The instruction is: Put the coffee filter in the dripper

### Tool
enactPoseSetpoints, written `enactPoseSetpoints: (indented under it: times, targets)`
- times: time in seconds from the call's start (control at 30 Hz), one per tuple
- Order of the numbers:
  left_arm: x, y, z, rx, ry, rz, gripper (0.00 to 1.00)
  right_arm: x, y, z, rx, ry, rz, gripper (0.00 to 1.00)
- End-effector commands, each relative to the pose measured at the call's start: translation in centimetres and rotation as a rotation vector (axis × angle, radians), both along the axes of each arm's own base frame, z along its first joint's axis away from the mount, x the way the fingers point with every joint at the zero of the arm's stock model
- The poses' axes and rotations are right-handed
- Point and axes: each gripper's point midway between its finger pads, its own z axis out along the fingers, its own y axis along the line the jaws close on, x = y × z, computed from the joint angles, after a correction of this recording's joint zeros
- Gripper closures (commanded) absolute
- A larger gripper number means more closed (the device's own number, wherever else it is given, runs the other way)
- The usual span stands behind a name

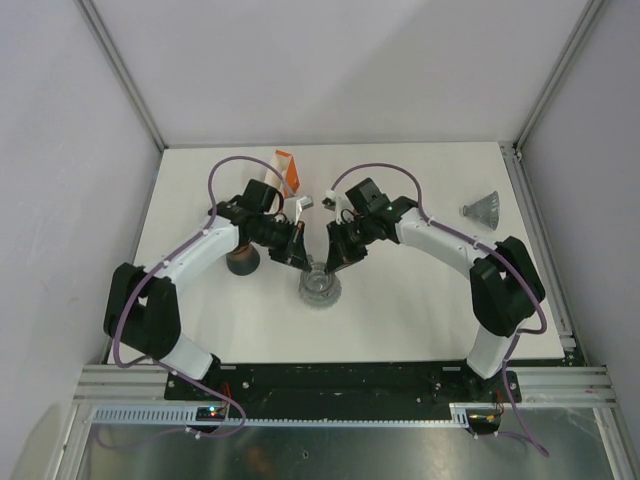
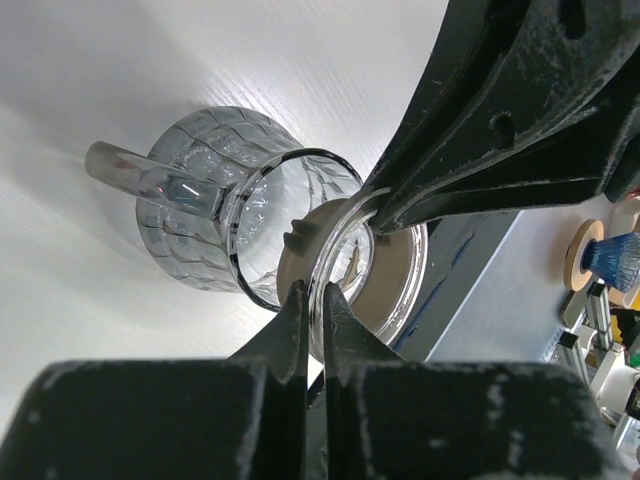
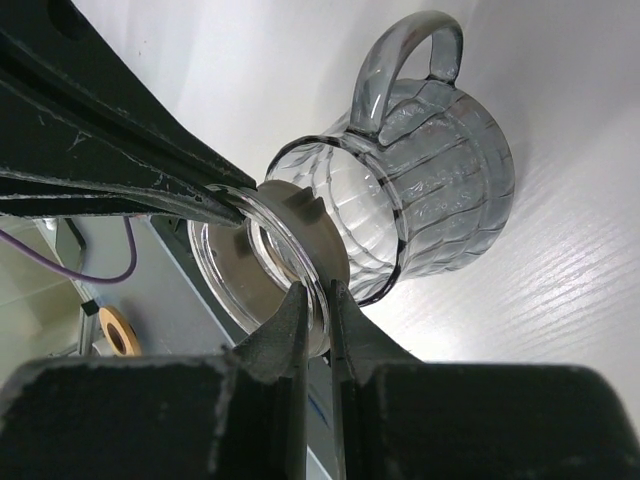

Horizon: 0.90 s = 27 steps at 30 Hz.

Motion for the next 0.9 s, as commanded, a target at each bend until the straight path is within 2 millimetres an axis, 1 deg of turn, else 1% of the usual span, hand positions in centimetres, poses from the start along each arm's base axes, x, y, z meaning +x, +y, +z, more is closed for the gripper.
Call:
enactPoseSetpoints:
  times: [0.0, 0.17, 0.23, 0.53, 0.63, 0.77, 0.87]
  targets:
    - [-0.6, -3.6, 4.0, -0.189, 0.024, -0.085, 1.0, 2.1, 4.1, 4.3, 0.167, -0.102, 0.028, 1.0]
    - [-0.1, -3.6, 3.2, -0.167, 0.033, -0.075, 1.0, 2.8, 3.8, 3.5, 0.113, -0.119, 0.023, 1.0]
    - [0.0, -3.7, 3.2, -0.168, 0.032, -0.075, 1.0, 3.0, 3.6, 3.4, 0.104, -0.125, 0.02, 1.0]
    - [0.9, -4.0, 4.9, -0.186, -0.017, -0.073, 1.0, 3.6, 4.1, 5.4, 0.134, -0.163, 0.023, 1.0]
    - [1.1, -3.9, 4.9, -0.178, -0.032, -0.068, 1.0, 3.8, 4.2, 5.3, 0.136, -0.162, 0.026, 1.0]
    - [1.0, -3.7, 4.3, -0.17, -0.015, -0.062, 1.0, 3.8, 4.5, 4.8, 0.134, -0.151, 0.033, 1.0]
    - [0.6, -3.5, 3.3, -0.159, 0.014, -0.06, 1.0, 3.7, 4.5, 4.3, 0.126, -0.141, 0.035, 1.0]
